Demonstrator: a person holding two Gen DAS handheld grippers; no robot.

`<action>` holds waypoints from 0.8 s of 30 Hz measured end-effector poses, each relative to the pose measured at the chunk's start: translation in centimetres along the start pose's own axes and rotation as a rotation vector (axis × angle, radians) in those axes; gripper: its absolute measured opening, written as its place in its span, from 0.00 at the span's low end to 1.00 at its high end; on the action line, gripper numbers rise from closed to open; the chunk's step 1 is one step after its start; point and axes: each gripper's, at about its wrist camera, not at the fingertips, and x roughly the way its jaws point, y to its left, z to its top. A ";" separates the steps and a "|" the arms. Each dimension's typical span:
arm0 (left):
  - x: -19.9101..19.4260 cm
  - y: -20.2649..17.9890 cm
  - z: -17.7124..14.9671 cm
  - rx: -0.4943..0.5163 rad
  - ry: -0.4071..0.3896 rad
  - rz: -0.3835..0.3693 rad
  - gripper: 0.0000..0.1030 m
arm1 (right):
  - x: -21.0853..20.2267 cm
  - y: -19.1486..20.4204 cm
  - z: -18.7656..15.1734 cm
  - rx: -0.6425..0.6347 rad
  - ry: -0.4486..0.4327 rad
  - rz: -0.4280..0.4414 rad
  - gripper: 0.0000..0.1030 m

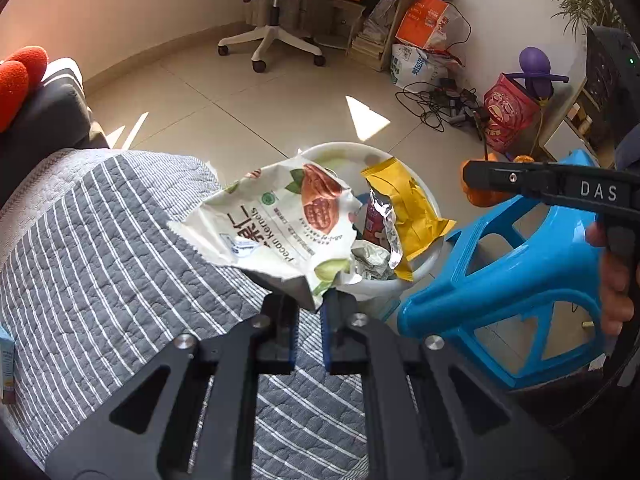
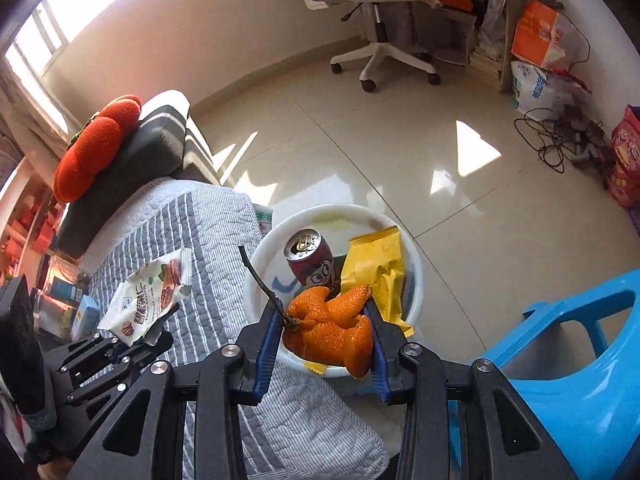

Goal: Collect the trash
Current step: 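Carry the pecan bag and tangerine into the white bin and open both grippers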

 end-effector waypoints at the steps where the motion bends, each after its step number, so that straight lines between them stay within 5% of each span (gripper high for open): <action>1: 0.7 -0.6 0.2 0.014 0.005 -0.009 0.09 | -0.1 -0.6 0.0 0.007 -0.001 -0.003 0.39; 14: 5.9 -1.7 0.9 0.049 0.059 -0.057 0.11 | 0.2 -4.9 0.0 0.042 0.017 -0.033 0.39; 17: 5.5 -1.3 1.0 0.023 0.060 -0.090 0.53 | 0.4 -5.2 -0.1 0.046 0.024 -0.039 0.39; 18: 5.0 -1.2 1.1 0.011 0.054 -0.069 0.76 | 0.5 -5.3 -0.2 0.049 0.026 -0.038 0.39; 24: 2.4 0.0 0.0 -0.014 0.051 0.050 0.99 | 1.0 -4.7 0.0 0.053 0.036 -0.026 0.39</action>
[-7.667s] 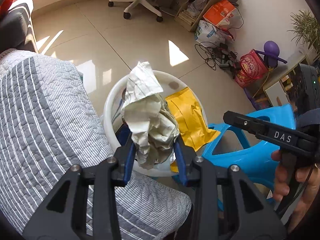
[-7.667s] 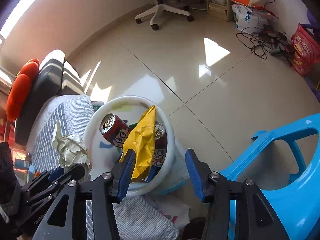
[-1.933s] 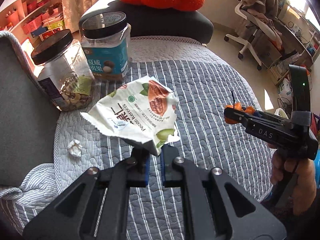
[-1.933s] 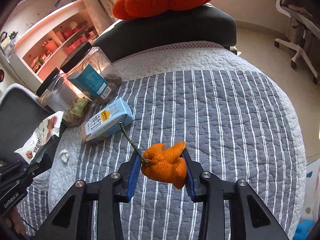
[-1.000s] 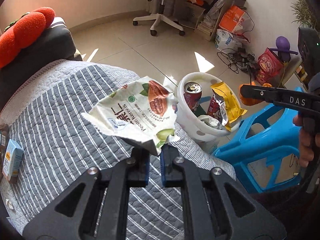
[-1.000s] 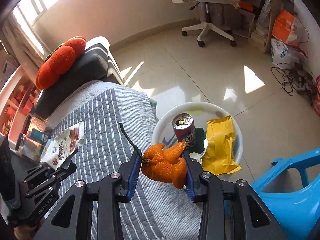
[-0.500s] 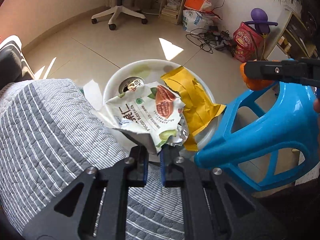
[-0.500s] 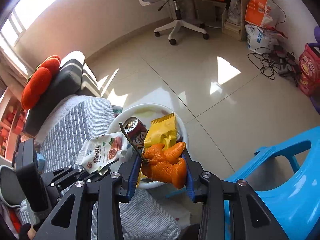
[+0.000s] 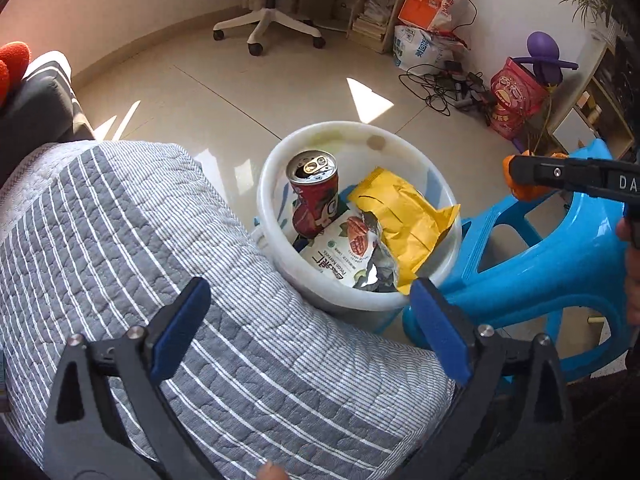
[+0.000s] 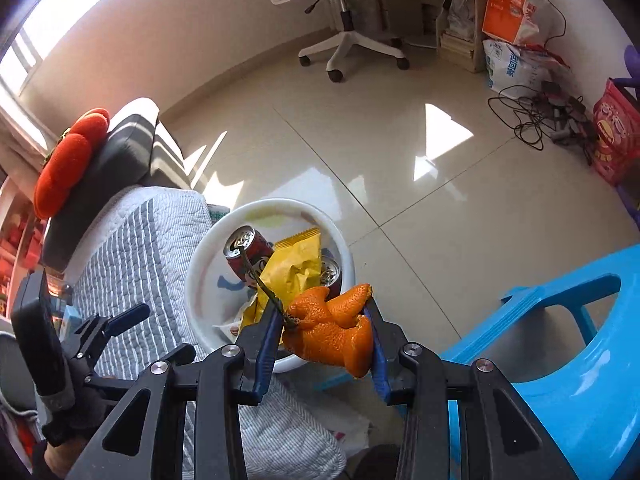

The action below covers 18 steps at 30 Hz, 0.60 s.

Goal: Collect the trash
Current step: 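Carry the pecan bag and tangerine into the white bin and open both grippers, then move both open grippers back over the bed toward the milk carton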

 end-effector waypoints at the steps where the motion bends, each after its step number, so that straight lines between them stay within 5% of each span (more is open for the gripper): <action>1: -0.3 0.4 -0.4 -0.003 0.002 0.025 0.99 | 0.2 0.2 0.0 -0.001 0.004 0.004 0.39; 4: -1.2 1.8 -1.5 -0.016 0.019 0.090 0.99 | 1.0 1.1 0.2 -0.009 0.017 0.011 0.39; 12: -3.6 6.0 -3.9 -0.124 0.038 0.104 0.99 | 3.0 3.6 1.1 -0.013 0.024 0.021 0.42; 14: -4.2 6.9 -4.5 -0.141 0.037 0.120 0.99 | 3.3 3.9 1.3 -0.002 0.015 0.030 0.50; 16: -4.8 7.9 -5.0 -0.165 0.039 0.127 0.99 | 3.3 4.2 1.4 0.018 0.004 0.040 0.75; 18: -5.5 8.9 -5.5 -0.188 0.040 0.131 0.99 | 3.2 4.6 1.5 0.022 -0.003 0.031 0.77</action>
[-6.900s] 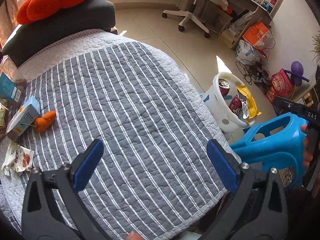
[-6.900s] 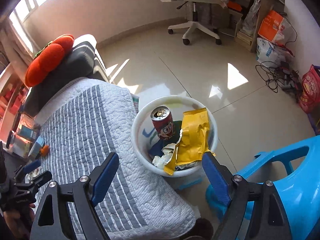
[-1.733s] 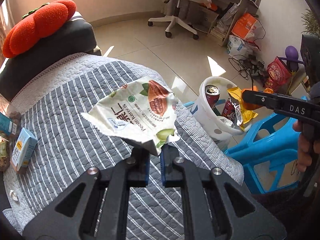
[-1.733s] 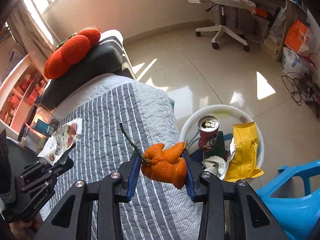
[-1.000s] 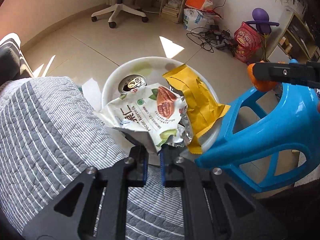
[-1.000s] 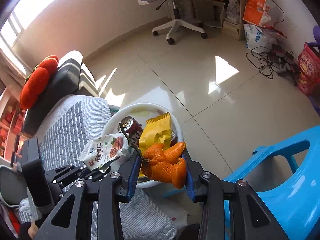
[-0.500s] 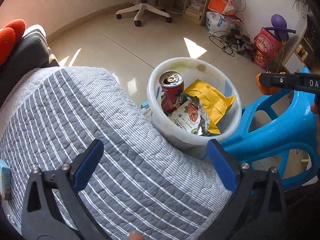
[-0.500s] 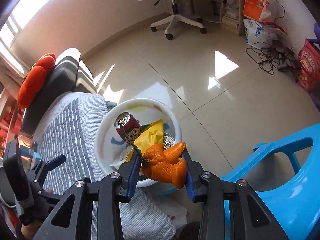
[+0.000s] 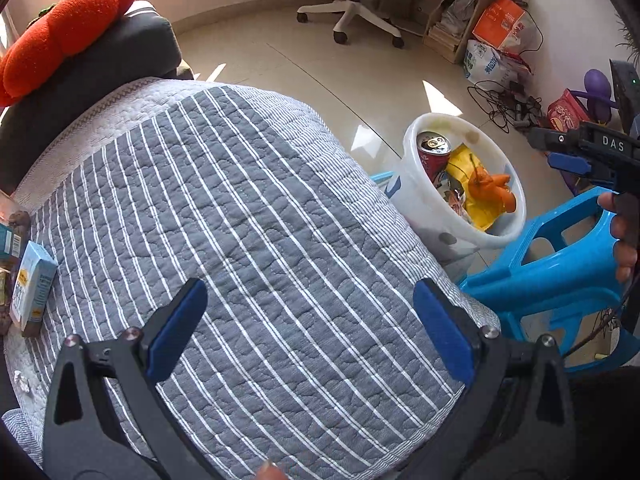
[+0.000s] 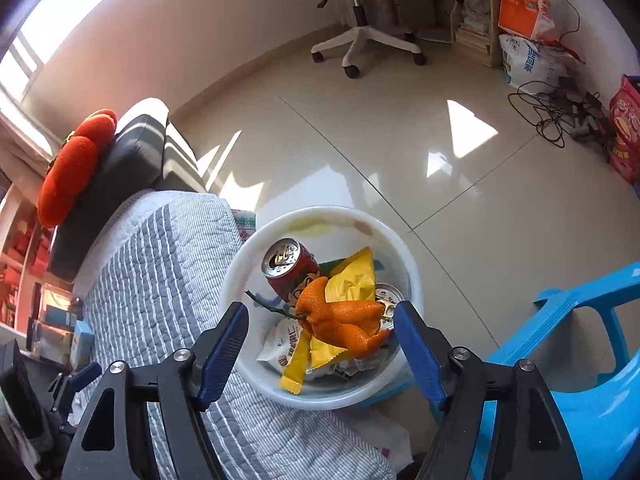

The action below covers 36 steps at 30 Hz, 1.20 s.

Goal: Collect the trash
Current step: 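Move both open grippers back over the bed toward the milk carton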

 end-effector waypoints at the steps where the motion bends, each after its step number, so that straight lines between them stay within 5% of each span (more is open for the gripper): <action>1: -0.3 0.6 -0.2 -0.009 0.000 0.006 0.99 | 0.0 0.2 0.0 -0.005 0.001 -0.001 0.78; 26: -7.2 18.0 -8.2 -0.333 -0.021 0.152 0.99 | 0.5 12.0 -4.8 -0.311 0.061 -0.007 0.81; 36: -10.5 25.9 -12.5 -0.515 -0.081 0.219 0.99 | 2.3 18.2 -6.1 -0.363 0.075 0.024 1.00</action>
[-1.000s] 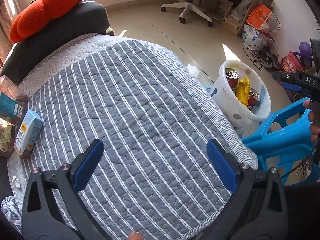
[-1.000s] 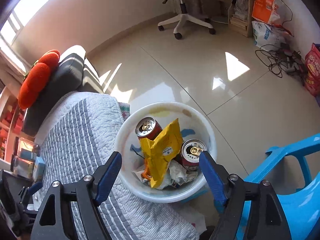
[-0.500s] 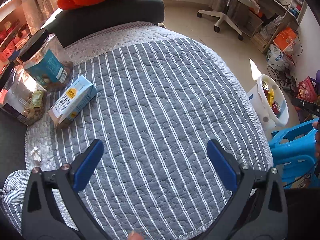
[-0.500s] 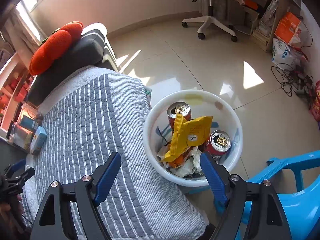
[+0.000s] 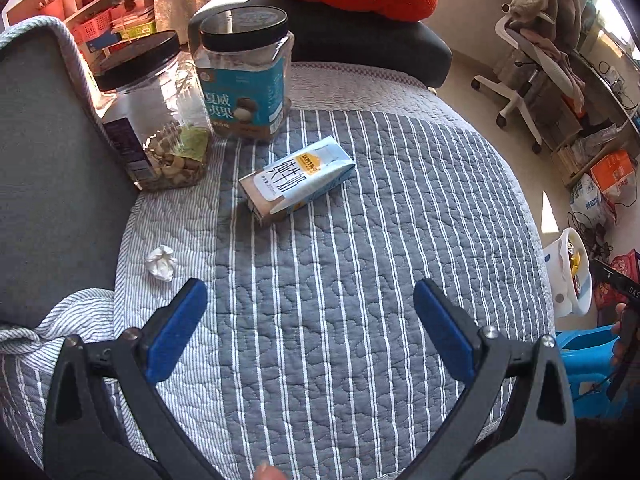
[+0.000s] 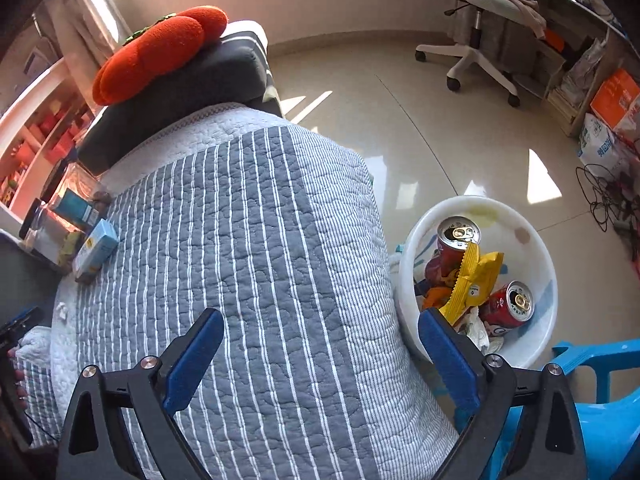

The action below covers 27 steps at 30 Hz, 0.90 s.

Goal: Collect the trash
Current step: 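Move both open grippers back over the bed toward the milk carton, then grasp the crumpled white tissue with the left gripper while the right grasps the milk carton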

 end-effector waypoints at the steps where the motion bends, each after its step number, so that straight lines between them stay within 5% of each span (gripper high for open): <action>1: 0.1 0.7 0.1 -0.004 -0.004 0.009 0.99 | 0.2 0.6 0.1 0.001 0.006 0.009 1.00; 12: 4.2 8.7 0.1 -0.117 0.150 0.028 0.99 | 4.2 7.9 0.7 -0.086 0.091 0.068 1.00; 14: 4.9 9.9 0.0 -0.144 0.150 0.028 0.93 | 4.8 9.3 0.7 -0.119 0.100 0.071 1.00; 18: 6.5 10.9 0.1 -0.131 0.150 0.063 0.66 | 5.9 11.4 0.8 -0.147 0.111 0.088 1.00; 23: 7.9 11.6 0.5 -0.150 0.123 0.107 0.62 | 7.3 13.5 0.4 -0.170 0.132 0.101 1.00; 27: 9.5 11.6 0.4 -0.119 0.155 0.158 0.49 | 8.0 14.6 0.2 -0.191 0.142 0.101 1.00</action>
